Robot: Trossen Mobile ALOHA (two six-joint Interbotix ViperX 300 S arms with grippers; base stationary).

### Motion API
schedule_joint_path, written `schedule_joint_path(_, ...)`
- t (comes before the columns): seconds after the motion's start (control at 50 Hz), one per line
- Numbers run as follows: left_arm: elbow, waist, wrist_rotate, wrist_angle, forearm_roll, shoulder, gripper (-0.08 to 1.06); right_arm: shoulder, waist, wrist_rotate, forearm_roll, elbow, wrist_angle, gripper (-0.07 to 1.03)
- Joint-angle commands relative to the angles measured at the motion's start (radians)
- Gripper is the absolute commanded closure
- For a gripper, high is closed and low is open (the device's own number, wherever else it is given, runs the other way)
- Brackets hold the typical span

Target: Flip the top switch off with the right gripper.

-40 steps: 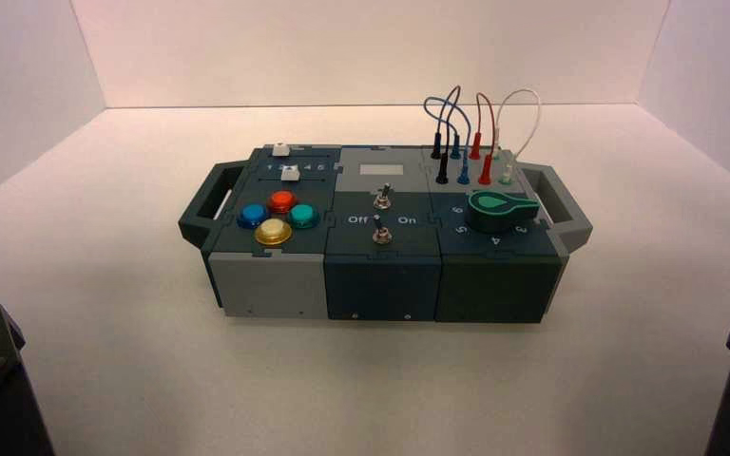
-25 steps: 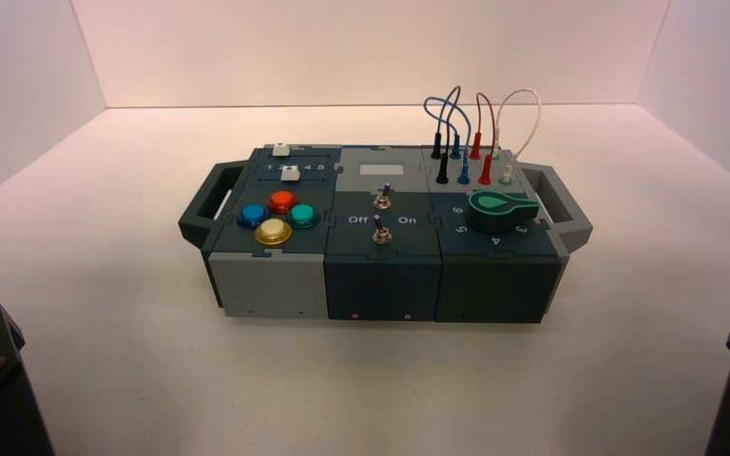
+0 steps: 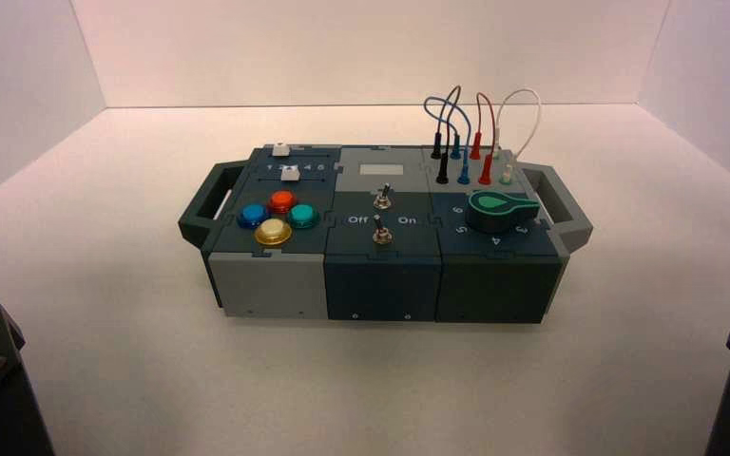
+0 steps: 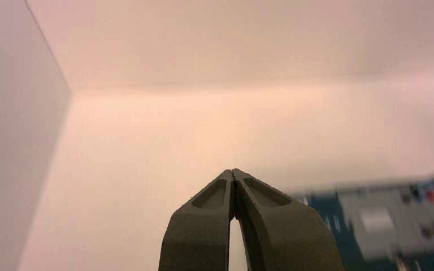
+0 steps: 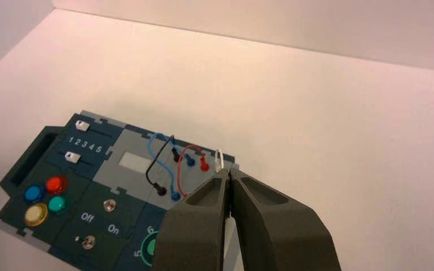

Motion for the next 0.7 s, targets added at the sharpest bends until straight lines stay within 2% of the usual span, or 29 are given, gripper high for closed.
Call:
schedule_joint_path(0.02,-0.051,0.0,-0.009,0.16,-0.014,0.037,1.01,0.032,0.003,0.003,0.044,-0.028,0.018,0.99)
schedule_joint_path(0.1,-0.067,-0.002,-0.018,0.267,-0.018,0.064,1.01,0.057,0.011,0.003,0.081,-0.031,0.037,0.99)
schedule_joint_path(0.22,-0.086,-0.005,-0.018,0.383,-0.02,0.114,1.01,0.086,0.051,0.002,0.103,-0.038,0.044,0.99)
schedule_joint_path(0.3,-0.1,-0.017,-0.02,0.448,-0.044,0.16,1.01,0.106,0.095,0.003,0.118,-0.044,0.048,0.99)
schedule_joint_path(0.38,-0.106,-0.041,-0.018,0.462,-0.058,0.202,1.01,0.141,0.141,0.005,0.133,-0.046,0.048,0.99)
schedule_joint_path(0.48,-0.106,-0.075,-0.018,0.454,-0.075,0.252,1.01,0.19,0.164,0.003,0.146,-0.051,0.046,0.99)
schedule_joint_path(0.56,-0.107,-0.11,-0.018,0.439,-0.101,0.304,1.01,0.236,0.173,0.003,0.153,-0.055,0.046,0.99)
schedule_joint_path(0.7,-0.107,-0.133,-0.025,0.4,-0.13,0.396,1.01,0.288,0.213,0.002,0.153,-0.063,0.041,0.99)
